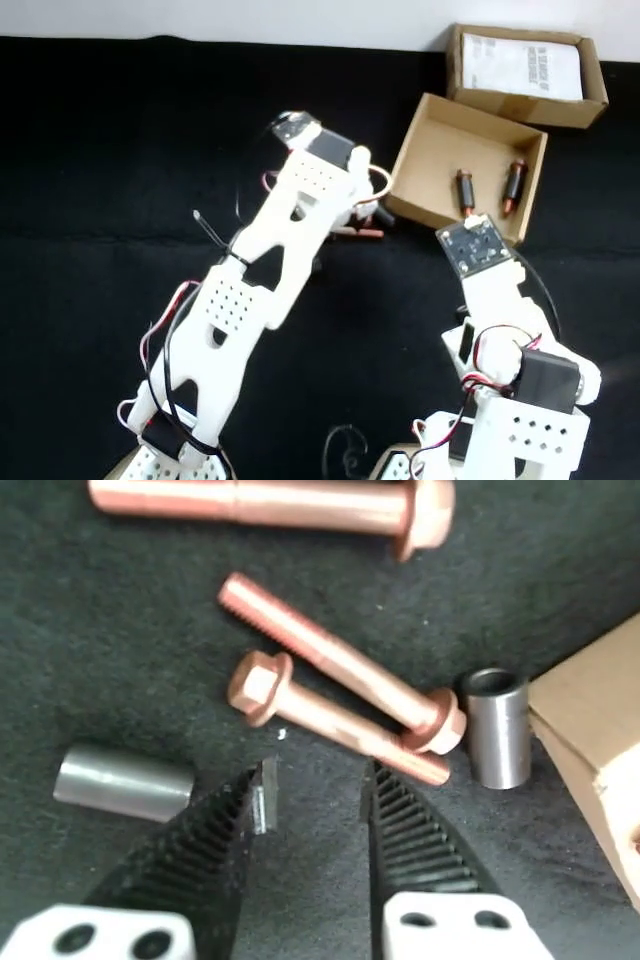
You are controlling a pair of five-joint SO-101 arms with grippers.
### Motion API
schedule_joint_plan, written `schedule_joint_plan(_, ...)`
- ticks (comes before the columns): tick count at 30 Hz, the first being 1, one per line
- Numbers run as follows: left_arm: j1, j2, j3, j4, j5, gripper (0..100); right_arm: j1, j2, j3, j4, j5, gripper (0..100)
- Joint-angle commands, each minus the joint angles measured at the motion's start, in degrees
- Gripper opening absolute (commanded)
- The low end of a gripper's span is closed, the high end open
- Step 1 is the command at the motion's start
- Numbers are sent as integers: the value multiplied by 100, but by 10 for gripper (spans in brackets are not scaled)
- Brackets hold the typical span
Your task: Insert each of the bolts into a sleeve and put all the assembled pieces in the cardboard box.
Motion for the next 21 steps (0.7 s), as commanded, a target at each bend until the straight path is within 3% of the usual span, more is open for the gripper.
schedule_joint_plan(1,-163,-75,13,26,0,149,22,57,-66,-75,-26,6)
schedule_joint_plan(21,-154,-75,31,-273,-18,147,22,57,-66,-75,-26,6)
